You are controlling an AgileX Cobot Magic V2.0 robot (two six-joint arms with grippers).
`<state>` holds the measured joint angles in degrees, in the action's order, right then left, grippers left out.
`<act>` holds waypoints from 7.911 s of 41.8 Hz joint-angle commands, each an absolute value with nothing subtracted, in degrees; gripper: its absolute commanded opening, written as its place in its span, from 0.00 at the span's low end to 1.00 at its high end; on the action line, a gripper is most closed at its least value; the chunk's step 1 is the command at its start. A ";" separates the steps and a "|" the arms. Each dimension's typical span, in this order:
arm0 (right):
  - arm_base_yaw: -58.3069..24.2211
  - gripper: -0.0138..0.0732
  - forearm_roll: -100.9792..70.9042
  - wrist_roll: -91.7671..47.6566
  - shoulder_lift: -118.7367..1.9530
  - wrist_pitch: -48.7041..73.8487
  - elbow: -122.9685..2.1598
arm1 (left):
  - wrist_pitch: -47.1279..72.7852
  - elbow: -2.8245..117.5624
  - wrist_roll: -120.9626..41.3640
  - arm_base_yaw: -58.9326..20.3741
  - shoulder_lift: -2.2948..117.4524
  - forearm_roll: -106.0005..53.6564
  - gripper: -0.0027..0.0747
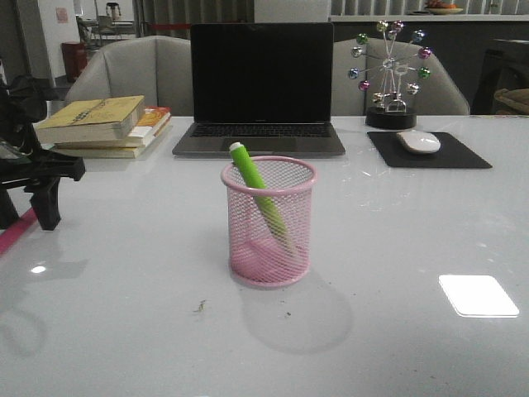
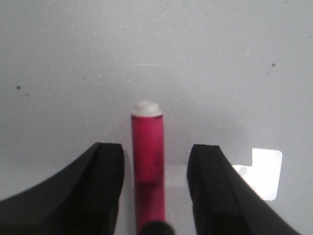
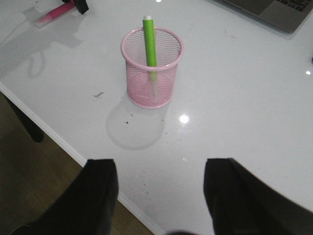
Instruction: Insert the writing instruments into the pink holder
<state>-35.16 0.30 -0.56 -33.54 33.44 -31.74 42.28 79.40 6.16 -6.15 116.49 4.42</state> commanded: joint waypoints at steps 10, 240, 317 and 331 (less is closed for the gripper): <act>-35.12 0.73 1.06 -1.07 -33.47 29.39 -33.34 | 43.31 81.19 4.11 -5.37 113.54 3.64 0.44; -35.12 0.23 1.06 -1.07 -33.47 30.07 -33.34 | 28.79 33.83 6.09 -27.20 29.40 8.70 0.16; -35.12 0.23 1.06 -1.07 -33.47 29.99 -33.34 | -3.58 -0.50 -0.93 -4.85 -1.34 -1.27 0.16; -35.12 0.23 1.06 -1.07 -33.47 29.99 -33.34 | -3.58 -0.50 -0.93 -4.85 -1.34 -1.27 0.16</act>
<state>-35.16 0.30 -0.56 -33.54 34.03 -31.74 1.36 -0.46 -0.91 -4.37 -0.23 -0.71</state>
